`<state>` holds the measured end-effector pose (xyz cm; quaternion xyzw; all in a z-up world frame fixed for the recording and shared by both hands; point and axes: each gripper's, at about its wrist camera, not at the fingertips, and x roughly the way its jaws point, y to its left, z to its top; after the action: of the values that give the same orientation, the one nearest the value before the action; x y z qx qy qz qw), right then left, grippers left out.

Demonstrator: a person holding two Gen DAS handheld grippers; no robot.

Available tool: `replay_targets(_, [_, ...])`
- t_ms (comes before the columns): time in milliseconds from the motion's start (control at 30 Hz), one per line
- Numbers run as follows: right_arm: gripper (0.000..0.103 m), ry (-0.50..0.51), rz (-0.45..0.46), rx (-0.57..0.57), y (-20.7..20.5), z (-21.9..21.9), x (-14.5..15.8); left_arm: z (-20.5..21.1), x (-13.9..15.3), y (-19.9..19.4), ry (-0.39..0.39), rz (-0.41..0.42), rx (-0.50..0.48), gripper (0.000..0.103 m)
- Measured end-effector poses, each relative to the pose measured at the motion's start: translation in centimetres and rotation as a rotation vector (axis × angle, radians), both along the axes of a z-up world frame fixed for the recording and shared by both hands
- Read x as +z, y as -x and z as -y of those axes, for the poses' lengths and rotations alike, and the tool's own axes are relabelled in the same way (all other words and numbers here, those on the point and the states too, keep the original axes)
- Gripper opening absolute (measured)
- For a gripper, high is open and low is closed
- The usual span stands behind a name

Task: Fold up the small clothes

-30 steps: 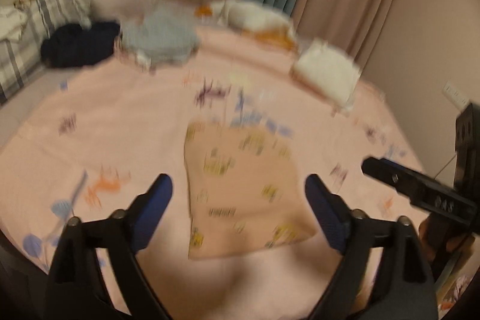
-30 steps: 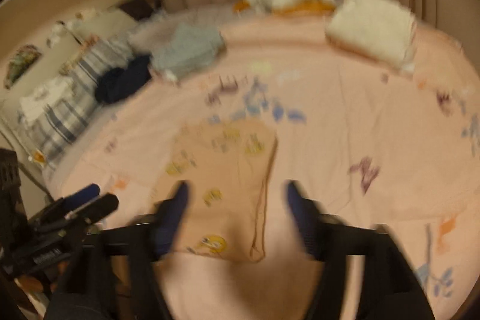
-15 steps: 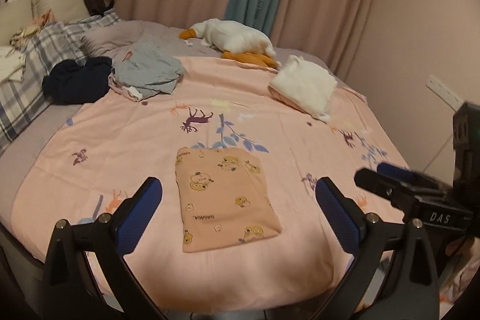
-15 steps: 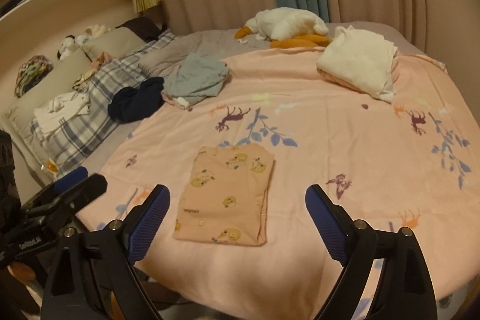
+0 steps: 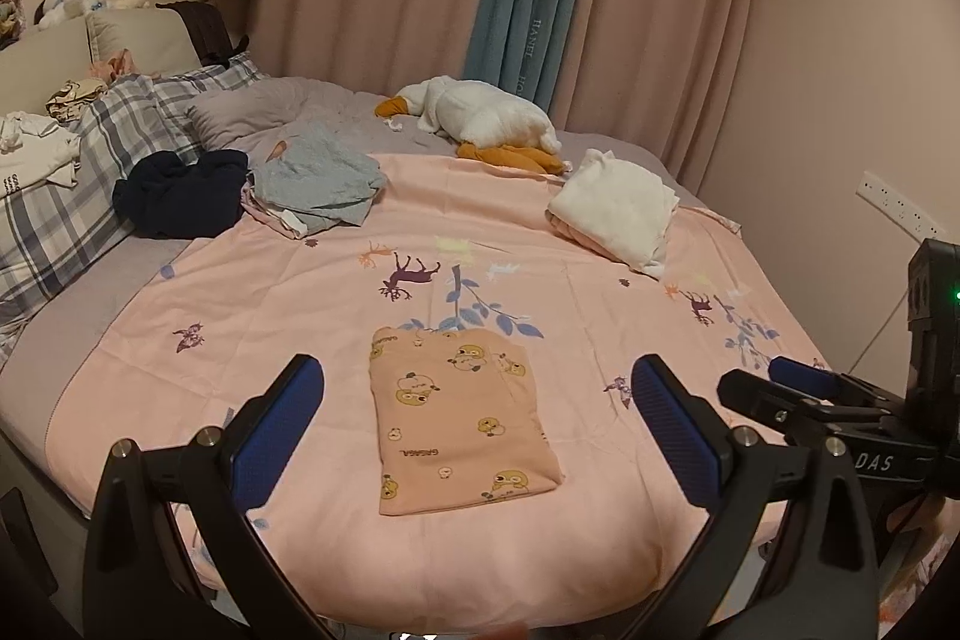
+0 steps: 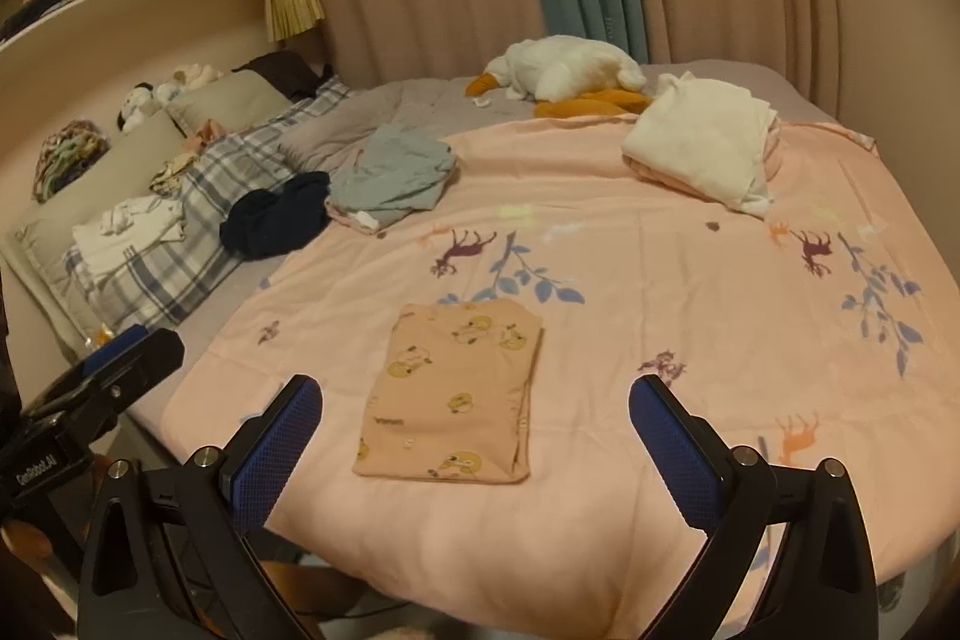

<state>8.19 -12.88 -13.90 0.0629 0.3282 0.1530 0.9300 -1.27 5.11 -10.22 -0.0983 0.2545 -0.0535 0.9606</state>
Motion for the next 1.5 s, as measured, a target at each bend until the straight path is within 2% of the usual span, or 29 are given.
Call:
replay_targets(300, [0.101, 0.001, -0.007, -0.012, -0.1, 0.1, -0.1, 0.3, 0.4, 0.1, -0.033, 0.030, 0.043, 0.103])
replay_targets(533, [0.101, 0.011, -0.010, -0.032, -0.4, 0.0, -0.2, 0.2, -0.1, -0.3, -0.044, 0.013, 0.051, 0.103])
replay_targets(667, [0.101, -0.002, -0.025, -0.008, -0.6, -0.3, -0.4, 0.0, -0.2, -0.3, -0.055, 0.007, 0.065, 0.103])
replay_targets(867, [0.101, 0.039, -0.002, -0.031, -0.3, -0.5, -0.1, -0.3, -0.3, -0.2, -0.054, -0.001, 0.073, 0.103])
replay_targets(1100, [0.101, 0.033, 0.003, -0.036, -0.4, -0.4, 0.1, -0.6, -0.1, -0.2, -0.053, -0.003, 0.102, 0.103])
replay_targets(1267, [0.101, 0.043, 0.033, -0.063, 0.0, -0.2, 0.9, -0.2, 0.5, 0.2, -0.059, 0.031, 0.091, 0.103])
replay_targets(1500, [0.101, 0.045, 0.044, -0.100, -0.1, 0.3, 1.0, 0.2, 0.3, 0.0, -0.053, 0.024, 0.069, 0.103])
